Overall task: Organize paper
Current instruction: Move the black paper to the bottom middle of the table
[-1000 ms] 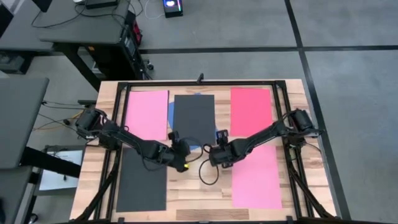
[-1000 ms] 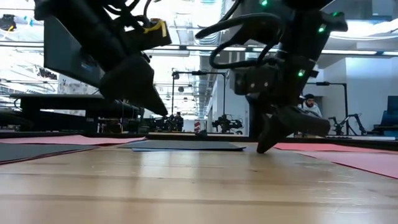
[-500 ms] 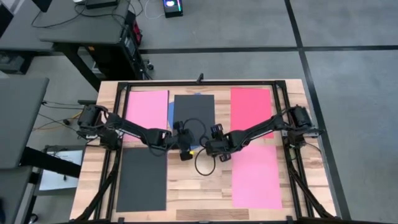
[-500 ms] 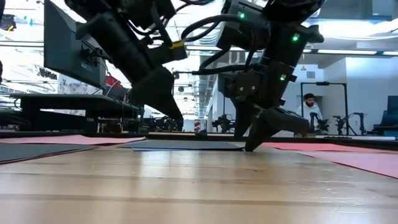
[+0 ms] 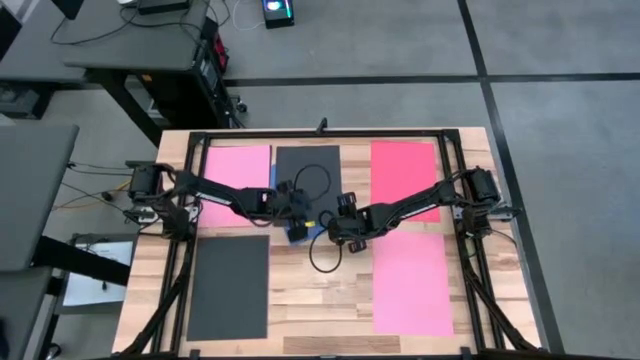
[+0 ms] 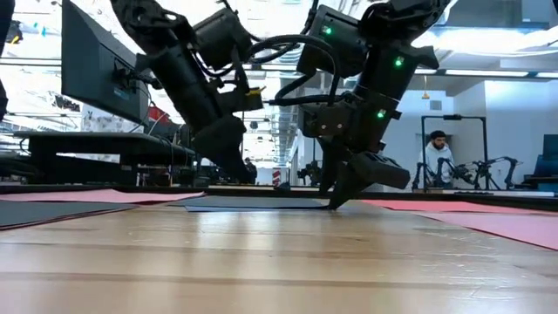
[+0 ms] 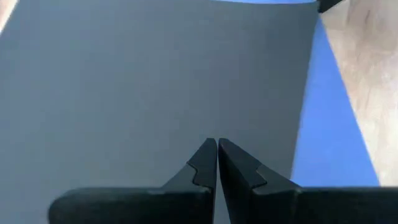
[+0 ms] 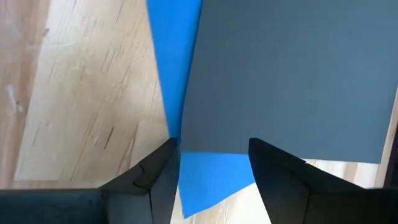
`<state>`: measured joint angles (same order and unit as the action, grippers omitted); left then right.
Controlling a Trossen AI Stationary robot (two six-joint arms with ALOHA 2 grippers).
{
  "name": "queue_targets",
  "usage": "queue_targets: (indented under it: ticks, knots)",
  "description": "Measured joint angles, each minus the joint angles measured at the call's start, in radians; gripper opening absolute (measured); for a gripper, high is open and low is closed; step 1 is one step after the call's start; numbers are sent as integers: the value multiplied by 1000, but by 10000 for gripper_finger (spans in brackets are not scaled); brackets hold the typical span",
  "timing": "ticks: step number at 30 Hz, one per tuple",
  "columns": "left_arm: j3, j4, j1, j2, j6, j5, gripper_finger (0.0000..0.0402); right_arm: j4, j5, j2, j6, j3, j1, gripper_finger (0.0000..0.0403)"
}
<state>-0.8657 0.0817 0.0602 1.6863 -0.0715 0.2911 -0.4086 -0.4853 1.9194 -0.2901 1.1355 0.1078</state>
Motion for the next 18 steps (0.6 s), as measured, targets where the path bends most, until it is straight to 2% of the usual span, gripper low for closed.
queue_targets:
  ticks: [6,18]
  knots:
    - [83,-72,50,0,-50,-103,0,38,-16,0,1,0,-5,177]
    - [165,-176,51,-1,-109,-149,0,75,-25,0,-11,0,-22,177]
